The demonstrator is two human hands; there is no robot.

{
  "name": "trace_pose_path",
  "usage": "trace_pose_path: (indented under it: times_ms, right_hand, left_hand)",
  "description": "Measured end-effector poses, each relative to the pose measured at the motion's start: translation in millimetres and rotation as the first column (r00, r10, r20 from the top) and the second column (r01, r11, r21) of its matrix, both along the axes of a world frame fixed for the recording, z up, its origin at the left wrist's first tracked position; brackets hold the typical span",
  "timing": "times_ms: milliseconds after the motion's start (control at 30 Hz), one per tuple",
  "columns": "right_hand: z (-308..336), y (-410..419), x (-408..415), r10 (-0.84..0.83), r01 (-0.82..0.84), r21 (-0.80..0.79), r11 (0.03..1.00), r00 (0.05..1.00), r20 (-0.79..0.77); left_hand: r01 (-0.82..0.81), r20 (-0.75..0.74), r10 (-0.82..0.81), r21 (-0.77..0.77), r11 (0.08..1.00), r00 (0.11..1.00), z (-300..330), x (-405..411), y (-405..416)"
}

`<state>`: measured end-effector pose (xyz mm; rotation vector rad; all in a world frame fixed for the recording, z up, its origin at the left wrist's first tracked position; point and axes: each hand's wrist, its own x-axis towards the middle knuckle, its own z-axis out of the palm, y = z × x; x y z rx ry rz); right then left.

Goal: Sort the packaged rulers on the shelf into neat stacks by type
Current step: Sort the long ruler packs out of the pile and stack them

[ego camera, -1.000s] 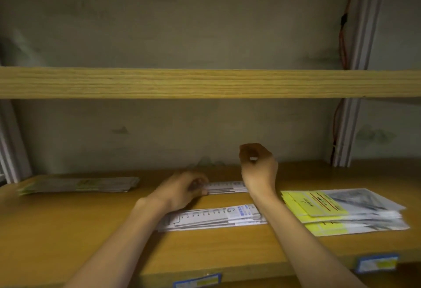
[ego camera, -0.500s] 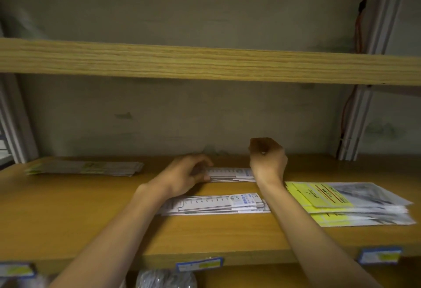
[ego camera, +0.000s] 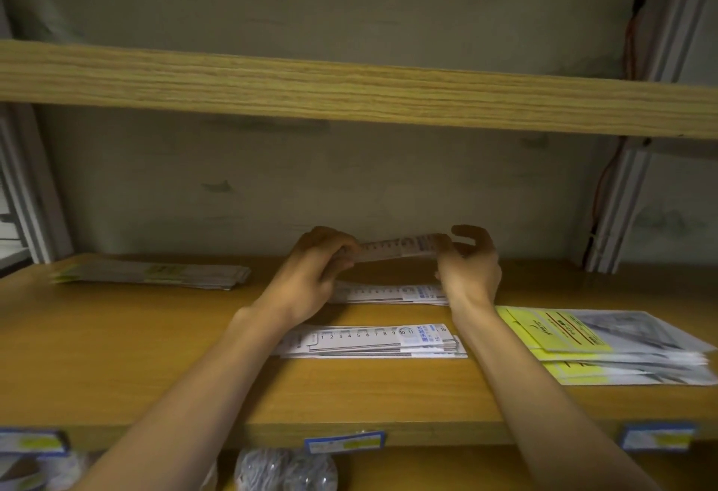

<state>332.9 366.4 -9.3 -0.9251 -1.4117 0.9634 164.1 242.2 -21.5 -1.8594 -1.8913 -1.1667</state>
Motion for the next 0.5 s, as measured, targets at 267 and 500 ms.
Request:
trace_pose_path:
  times_ms: [267, 500]
  right_hand:
    - [-1.2, 5.0, -0.9, 0.064, -0.077, -0.093, 0.993, 0.989, -0.130]
    - [-3.5, 15.6, 1.6, -0.121, 0.040, -0.237, 0.971, 0.934, -0.337]
  left_hand:
    - [0.032, 0.003, -0.032, 0.031, 0.999, 0.999, -0.9, 3.6, 0.5]
    - [-0.088, -0.020, 0.087, -0.073, 0.993, 0.996, -2.8, 3.9, -2.7]
